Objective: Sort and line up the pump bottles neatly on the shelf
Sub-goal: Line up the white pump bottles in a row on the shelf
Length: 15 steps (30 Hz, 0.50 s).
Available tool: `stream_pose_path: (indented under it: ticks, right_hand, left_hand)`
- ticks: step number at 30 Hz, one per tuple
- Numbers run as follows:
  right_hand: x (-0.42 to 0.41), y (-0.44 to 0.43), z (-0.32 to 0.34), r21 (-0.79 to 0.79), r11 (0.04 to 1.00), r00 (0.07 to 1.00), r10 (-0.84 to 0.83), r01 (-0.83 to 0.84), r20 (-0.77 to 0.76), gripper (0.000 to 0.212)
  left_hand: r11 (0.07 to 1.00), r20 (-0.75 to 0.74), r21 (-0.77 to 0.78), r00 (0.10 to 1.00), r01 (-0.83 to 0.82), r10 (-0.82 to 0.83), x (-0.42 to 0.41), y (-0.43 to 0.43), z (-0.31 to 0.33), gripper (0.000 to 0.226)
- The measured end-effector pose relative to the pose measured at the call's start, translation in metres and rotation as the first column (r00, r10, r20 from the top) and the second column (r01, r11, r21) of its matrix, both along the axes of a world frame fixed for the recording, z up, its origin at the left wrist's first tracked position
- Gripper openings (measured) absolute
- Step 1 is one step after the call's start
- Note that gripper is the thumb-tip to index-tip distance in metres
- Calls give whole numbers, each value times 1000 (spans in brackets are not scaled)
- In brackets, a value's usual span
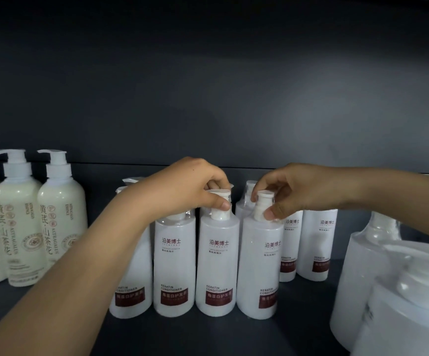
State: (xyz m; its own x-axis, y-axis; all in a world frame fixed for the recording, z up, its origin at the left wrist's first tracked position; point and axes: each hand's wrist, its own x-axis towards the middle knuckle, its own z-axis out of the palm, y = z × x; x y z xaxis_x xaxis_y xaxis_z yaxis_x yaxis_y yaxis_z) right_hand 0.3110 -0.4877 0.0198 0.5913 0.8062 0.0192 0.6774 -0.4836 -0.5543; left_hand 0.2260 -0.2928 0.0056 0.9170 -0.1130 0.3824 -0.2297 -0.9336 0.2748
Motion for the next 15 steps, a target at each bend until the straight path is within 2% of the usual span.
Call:
stream_pose_path:
  ticks: [15]
  right_hand:
    - [-7, 4, -6, 95, 993, 994, -82, 75, 78, 20]
  left_hand:
    - [1000, 2, -8, 1000, 7, -7, 3, 1, -2, 14]
